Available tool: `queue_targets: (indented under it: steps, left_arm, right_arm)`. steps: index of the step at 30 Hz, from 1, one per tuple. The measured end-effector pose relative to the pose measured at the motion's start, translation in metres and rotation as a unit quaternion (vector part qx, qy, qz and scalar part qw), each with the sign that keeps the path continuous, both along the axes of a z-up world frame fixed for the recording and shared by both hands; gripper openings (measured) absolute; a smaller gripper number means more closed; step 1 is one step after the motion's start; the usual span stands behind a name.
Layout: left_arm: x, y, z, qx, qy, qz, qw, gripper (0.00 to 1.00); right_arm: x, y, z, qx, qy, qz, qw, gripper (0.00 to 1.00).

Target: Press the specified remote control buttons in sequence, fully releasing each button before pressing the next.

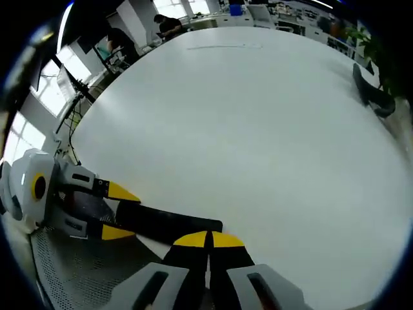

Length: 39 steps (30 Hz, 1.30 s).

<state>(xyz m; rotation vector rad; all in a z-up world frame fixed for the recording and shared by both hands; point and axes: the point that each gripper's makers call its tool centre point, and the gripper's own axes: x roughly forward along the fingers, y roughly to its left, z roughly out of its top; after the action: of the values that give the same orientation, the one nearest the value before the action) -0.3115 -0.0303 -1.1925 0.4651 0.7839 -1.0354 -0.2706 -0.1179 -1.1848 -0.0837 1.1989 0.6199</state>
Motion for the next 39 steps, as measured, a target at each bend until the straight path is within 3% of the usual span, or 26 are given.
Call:
queue_targets:
  steps: [5,12,17,20,24,30,39]
  left_arm:
    - [-0.003,0.005,0.001,0.003,0.01,0.003,0.9999,0.25]
    - [-0.003,0.004,0.0,0.006,0.0,-0.015,0.9999,0.25]
    - [-0.003,0.0,-0.001,0.002,0.0,-0.021,0.9998,0.24]
    - [-0.002,-0.001,-0.001,0.001,0.0,-0.021,0.9998,0.24]
    - [-0.001,-0.001,-0.001,0.0,-0.001,-0.022,0.9998,0.24]
    - [-0.001,-0.002,-0.001,-0.002,-0.002,-0.022,0.9997,0.24]
    - [0.0,-0.004,-0.001,-0.005,-0.003,-0.022,0.9997,0.25]
  right_arm:
    - [0.0,0.0,0.0,0.007,0.005,-0.012,0.9999,0.0]
    - [0.001,-0.001,0.002,0.017,0.015,-0.026,0.9994,0.0]
    - [0.004,0.001,0.006,0.014,-0.006,-0.019,0.9997,0.0]
    - [0.003,0.006,0.009,0.035,-0.001,-0.021,0.9992,0.0]
    - [-0.003,0.007,0.003,0.033,0.026,-0.02,0.9989,0.0]
    - [-0.004,0.009,0.002,0.022,0.014,-0.003,0.9996,0.0]
    - [-0.004,0.008,0.001,0.037,0.03,-0.022,0.9986,0.0]
